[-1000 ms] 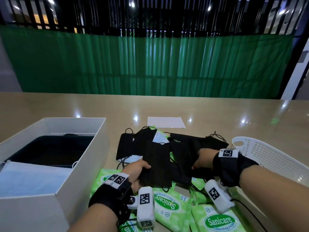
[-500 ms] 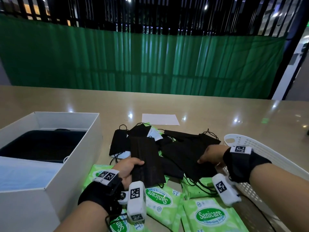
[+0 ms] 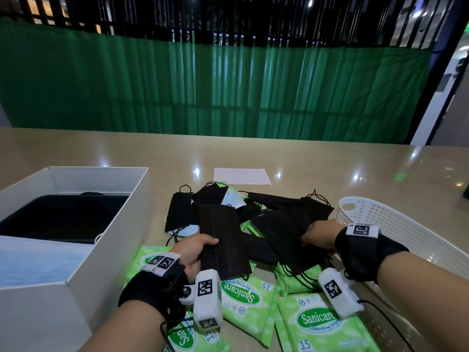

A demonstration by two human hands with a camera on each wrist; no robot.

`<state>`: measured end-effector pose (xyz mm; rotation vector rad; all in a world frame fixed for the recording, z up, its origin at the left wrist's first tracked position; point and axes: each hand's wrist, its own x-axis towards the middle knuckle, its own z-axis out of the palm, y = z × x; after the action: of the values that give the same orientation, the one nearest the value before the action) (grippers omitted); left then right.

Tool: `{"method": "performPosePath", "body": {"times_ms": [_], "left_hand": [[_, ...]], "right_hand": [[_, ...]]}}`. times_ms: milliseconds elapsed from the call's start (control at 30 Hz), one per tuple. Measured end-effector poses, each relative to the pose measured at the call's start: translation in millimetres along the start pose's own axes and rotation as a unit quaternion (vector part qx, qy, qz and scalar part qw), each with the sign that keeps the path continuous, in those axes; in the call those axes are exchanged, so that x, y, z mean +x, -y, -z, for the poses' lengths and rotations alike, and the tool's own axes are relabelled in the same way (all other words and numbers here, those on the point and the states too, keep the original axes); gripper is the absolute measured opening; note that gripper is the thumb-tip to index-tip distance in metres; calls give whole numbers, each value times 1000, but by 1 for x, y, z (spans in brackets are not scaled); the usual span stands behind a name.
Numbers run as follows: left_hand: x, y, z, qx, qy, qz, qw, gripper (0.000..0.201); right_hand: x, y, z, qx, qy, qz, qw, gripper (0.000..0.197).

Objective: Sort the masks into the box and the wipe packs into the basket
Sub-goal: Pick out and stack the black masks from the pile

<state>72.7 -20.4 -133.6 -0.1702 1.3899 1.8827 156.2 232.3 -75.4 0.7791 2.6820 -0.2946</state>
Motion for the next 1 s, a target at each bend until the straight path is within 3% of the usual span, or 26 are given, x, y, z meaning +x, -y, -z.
{"method": "performPosePath", "body": {"times_ms": [167,300,433,500,600,667,767,867,967,1000], "left_hand": [[-3,-1,-1,6,-4,2,1000,21],[-6,-1,-2,8,-6,5,1000,21],[-5,-1,-3,0,-9,2,1000,21],[-5,-2,-4,-3,-12,0,1000,21],[-4,-1,-3,-9,-12,5,1000,23],[-4,-1,-2,-13,-13,11,1000,24],[-3,-2,-2,-13,-8,13,1000,24],[-3,-2,-2,-16,-6,12,1000,25],[-5,-2,-3,-11,-6,14,1000,25],[-5,-2,-3,-10,-5,13,1000,25]], "right_hand": [[-3,0,-1,71,-25,-44,996,67],[5,-5,-2,142,-36,2,989,23],[6,-3,8,244,-131,73,958,21],[7,-3,16,234,-160,54,958,21],[3,-6,23,209,-111,-6,971,35],[1,-7,15,135,-54,1,989,38],[-1,-3,3,108,-7,-15,994,40],[12,-9,-2,147,-25,-22,989,43],[22,-15,-7,244,-49,-10,968,24],[23,-16,-8,275,-62,-4,959,27]]}}
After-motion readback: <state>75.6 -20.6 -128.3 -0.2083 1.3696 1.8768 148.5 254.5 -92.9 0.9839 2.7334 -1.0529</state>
